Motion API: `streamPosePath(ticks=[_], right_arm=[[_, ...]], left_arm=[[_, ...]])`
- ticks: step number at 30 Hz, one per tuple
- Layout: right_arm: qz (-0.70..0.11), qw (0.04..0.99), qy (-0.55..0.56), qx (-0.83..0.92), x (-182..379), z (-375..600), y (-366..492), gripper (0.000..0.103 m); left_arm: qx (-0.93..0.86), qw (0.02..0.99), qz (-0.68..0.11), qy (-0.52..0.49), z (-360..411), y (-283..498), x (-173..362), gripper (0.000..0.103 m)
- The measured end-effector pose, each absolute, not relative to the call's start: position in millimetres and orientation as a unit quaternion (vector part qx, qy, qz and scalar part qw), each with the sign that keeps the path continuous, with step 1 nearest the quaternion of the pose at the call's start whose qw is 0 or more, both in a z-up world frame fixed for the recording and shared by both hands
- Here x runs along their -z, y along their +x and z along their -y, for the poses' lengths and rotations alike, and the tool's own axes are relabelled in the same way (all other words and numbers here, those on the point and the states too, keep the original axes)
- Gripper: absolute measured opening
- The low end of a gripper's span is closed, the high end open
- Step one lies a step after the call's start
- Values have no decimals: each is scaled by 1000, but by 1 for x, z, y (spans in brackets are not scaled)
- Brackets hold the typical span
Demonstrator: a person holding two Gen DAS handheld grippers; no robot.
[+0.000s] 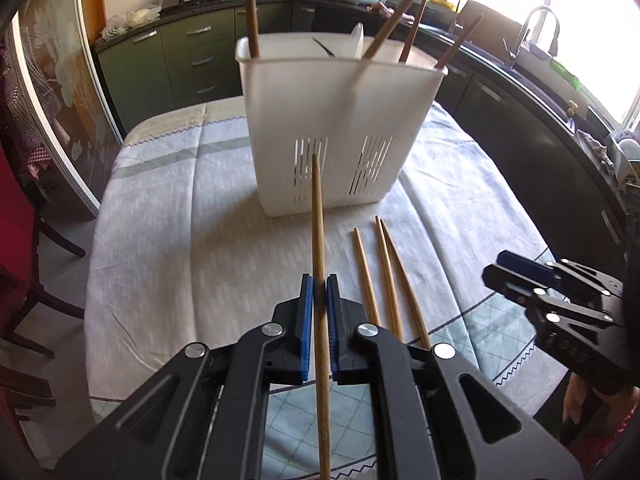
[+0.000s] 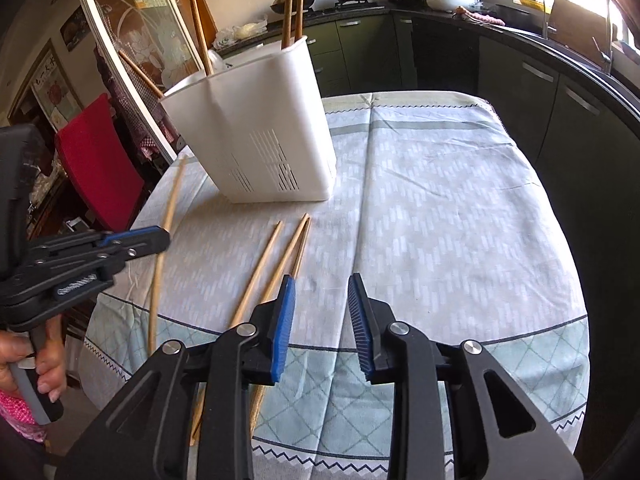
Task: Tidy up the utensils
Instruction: 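Grasp a wooden chopstick with the right tool while the left tool holds its chopstick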
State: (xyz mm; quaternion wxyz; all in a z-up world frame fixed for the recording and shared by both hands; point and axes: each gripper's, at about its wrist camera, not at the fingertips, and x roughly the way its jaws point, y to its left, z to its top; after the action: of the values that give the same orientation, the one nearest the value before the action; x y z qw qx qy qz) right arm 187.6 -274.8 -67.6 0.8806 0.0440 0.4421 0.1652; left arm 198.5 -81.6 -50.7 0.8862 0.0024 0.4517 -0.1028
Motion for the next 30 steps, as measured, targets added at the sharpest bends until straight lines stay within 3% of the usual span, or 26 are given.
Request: streamPosePath(ticks=[8, 25, 27, 28, 30], right_arm=[[-488, 857, 8, -165, 96, 236, 219, 22], [-521, 842, -59, -125, 120, 199, 238, 22], [-518, 845, -64, -121, 120, 194, 241, 17], [-516, 845, -62, -121, 120, 193, 244, 9], [-517, 846, -54, -120, 120, 195, 247, 8]], left_arm=[[93, 921, -378, -5, 50, 155, 24, 7], [109, 926, -361, -17, 38, 135, 17, 7], [108, 926, -361, -17, 38, 135, 16, 7], [107, 926, -361, -17, 38, 135, 17, 7], [105, 927, -361, -17, 37, 135, 16, 7]])
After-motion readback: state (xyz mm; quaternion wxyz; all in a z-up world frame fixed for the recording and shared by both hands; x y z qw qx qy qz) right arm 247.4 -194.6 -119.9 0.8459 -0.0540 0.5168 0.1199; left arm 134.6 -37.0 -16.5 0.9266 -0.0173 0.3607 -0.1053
